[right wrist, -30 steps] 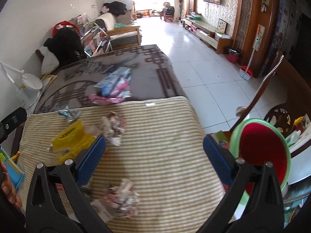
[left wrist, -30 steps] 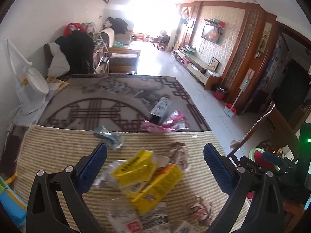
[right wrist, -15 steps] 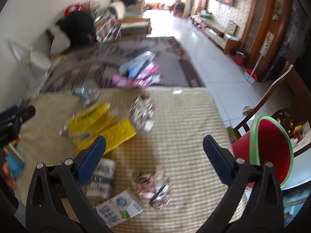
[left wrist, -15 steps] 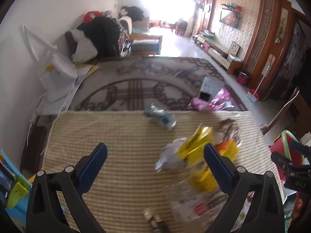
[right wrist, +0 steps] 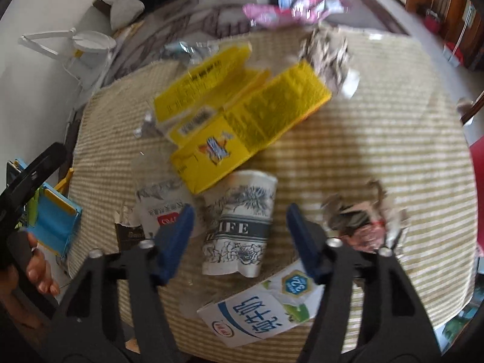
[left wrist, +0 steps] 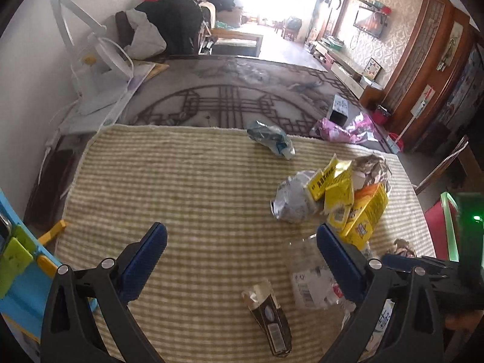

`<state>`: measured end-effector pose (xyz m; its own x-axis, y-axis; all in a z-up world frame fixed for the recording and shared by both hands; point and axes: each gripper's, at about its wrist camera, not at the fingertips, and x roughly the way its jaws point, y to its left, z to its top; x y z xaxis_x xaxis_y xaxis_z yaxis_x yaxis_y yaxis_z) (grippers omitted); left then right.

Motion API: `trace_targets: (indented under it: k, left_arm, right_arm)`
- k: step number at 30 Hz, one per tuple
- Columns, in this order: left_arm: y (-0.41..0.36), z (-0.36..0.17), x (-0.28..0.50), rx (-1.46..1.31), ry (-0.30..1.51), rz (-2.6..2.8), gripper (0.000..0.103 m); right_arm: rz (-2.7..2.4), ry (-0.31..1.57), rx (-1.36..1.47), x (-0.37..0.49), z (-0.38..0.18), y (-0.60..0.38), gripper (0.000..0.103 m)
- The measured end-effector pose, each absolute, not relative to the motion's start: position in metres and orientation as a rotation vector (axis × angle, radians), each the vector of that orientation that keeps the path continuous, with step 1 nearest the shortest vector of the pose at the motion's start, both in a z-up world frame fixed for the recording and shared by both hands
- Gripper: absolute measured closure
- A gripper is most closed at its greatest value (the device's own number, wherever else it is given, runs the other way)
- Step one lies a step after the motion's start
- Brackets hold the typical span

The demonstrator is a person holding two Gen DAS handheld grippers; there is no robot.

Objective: Collect trash
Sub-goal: 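Grasp the white paper cup with right tool while left tool grasps small brown box, then lift the paper cup with right tool while left tool holds the brown box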

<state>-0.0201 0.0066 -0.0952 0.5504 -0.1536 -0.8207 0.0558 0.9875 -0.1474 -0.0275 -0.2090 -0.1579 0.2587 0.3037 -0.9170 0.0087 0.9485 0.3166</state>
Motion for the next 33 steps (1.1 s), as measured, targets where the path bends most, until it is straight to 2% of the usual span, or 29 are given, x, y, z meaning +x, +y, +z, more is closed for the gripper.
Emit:
trace_targets:
  k: [3,8,10,15,18,21,25,27,30,31,33]
  left_arm:
    - [0.003,-0.097,-0.02,-0.156,1.012,-0.171,0.009]
    - [-0.014,-0.106,-0.032,0.03,1.057,-0.21,0.009]
    - [-0.011,-0.112,-0.039,0.04,1.086,-0.228,0.009]
    - [-0.001,-0.137,-0.054,-0.068,1.189,-0.294,0.009]
    - [-0.005,-0.154,-0.059,-0.111,1.246,-0.318,0.019]
    - [-0.013,-0.166,-0.061,-0.113,1.27,-0.331,0.033]
    - [-0.013,-0.178,-0.057,-0.139,1.295,-0.317,0.067]
    - [-0.011,-0.178,-0.055,-0.157,1.285,-0.315,0.07]
    - [-0.009,-0.163,-0.054,-0.108,1.21,-0.295,0.079]
    - [-0.009,-0.158,-0.051,-0.101,1.189,-0.291,0.086]
    - [-0.008,-0.147,-0.049,-0.097,1.144,-0.279,0.087]
  right_arm:
    - [0.207,1.326,0.282,-0.027,-0.167,-0.204,0.053]
    - [0.202,1.37,0.278,-0.027,-0.181,-0.198,0.053]
    - [0.208,1.356,0.275,-0.028,-0.179,-0.197,0.057]
    - [0.195,1.244,0.288,-0.03,-0.154,-0.206,0.06]
    - [0.188,1.179,0.285,-0.03,-0.137,-0.209,0.062]
    - [0.195,1.145,0.256,-0.029,-0.126,-0.207,0.062]
    - [0.199,1.126,0.25,-0.036,-0.119,-0.212,0.062]
    - [0.195,1.111,0.251,-0.038,-0.114,-0.217,0.062]
    - [0.183,1.084,0.253,-0.04,-0.106,-0.224,0.062]
    - [0.179,1.077,0.254,-0.04,-0.104,-0.224,0.062]
    - [0.176,1.067,0.258,-0.04,-0.101,-0.225,0.062]
